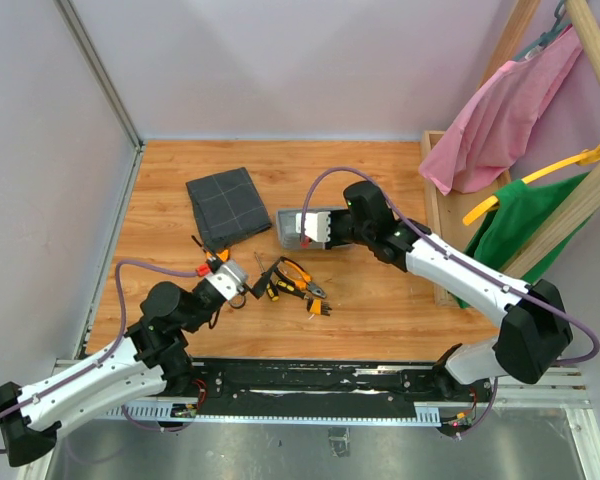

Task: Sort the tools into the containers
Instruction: Open the storage box at the center of the board, then adjust the storage box at the center of the board.

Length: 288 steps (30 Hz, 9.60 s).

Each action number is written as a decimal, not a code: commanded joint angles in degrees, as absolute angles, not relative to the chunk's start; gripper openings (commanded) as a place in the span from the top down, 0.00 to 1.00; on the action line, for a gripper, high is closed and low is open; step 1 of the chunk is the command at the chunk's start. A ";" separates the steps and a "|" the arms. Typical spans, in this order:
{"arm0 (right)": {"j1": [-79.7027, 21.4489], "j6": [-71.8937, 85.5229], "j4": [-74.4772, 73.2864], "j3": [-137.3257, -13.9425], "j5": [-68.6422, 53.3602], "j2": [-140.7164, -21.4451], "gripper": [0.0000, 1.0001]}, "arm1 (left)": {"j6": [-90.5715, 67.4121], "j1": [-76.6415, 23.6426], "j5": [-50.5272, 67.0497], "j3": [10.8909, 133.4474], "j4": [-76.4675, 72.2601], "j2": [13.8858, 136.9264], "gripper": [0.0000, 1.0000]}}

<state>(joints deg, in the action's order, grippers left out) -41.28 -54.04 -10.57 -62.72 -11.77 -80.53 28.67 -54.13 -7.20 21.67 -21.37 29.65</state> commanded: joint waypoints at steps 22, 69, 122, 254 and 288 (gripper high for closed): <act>-40.44 -39.79 -14.27 -51.69 -10.82 -61.47 0.50 | -3.73 -54.40 -30.70 29.54 -10.30 37.08 0.11; -39.76 33.46 -25.53 -44.46 17.57 -62.86 0.02 | -18.85 -49.45 -18.60 58.25 23.80 68.58 0.01; -32.58 77.26 -14.44 -43.62 16.69 -81.75 0.87 | -14.46 -36.04 -11.51 55.99 23.35 68.20 0.01; -31.16 11.54 -15.49 -67.72 4.72 -84.82 0.33 | -18.64 -31.73 -17.60 55.12 24.22 66.13 0.01; -31.18 30.20 -16.73 -28.04 4.95 -46.55 0.16 | -44.50 -31.73 -15.32 40.53 11.04 76.61 0.19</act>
<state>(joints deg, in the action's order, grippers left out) -31.68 27.57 -16.05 -29.52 4.99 -47.77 -43.31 -32.05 -16.27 40.66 14.33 74.63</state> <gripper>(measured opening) 0.836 0.843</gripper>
